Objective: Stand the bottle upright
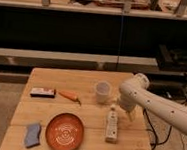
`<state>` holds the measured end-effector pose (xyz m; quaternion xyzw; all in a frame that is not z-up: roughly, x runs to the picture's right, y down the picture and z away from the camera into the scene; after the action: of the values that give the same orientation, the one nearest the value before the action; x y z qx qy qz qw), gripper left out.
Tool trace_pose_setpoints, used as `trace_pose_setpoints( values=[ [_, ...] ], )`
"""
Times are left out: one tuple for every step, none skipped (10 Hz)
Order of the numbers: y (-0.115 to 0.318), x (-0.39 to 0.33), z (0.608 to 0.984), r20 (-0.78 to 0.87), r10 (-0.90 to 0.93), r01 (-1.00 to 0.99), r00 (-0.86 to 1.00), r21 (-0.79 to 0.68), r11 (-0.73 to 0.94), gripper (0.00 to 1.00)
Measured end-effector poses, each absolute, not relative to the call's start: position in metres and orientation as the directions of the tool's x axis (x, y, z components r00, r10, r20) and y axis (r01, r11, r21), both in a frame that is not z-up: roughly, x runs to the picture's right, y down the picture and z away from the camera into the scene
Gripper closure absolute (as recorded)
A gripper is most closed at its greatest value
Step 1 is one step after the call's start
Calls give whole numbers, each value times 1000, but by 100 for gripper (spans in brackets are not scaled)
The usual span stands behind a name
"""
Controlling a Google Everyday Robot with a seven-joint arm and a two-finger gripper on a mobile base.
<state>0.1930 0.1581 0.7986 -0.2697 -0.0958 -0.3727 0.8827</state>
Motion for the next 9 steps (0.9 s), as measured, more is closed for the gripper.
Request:
trace_pose_setpoints(
  values=[
    [159, 192, 801, 370, -607, 710, 704, -406, 576, 20],
    [160, 191, 802, 371, -608, 711, 702, -405, 575, 20],
    [161, 189, 804, 372, -608, 712, 701, -407, 572, 20],
    [161, 188, 805, 374, -609, 714, 700, -406, 570, 20],
    [162, 186, 806, 375, -609, 715, 699, -406, 569, 20],
    [163, 186, 808, 376, -609, 715, 698, -407, 568, 20],
    [163, 184, 810, 377, -609, 716, 697, -406, 568, 20],
    [164, 183, 811, 379, -609, 717, 697, -407, 566, 20],
    [165, 182, 813, 379, -609, 717, 696, -407, 566, 20]
  ],
)
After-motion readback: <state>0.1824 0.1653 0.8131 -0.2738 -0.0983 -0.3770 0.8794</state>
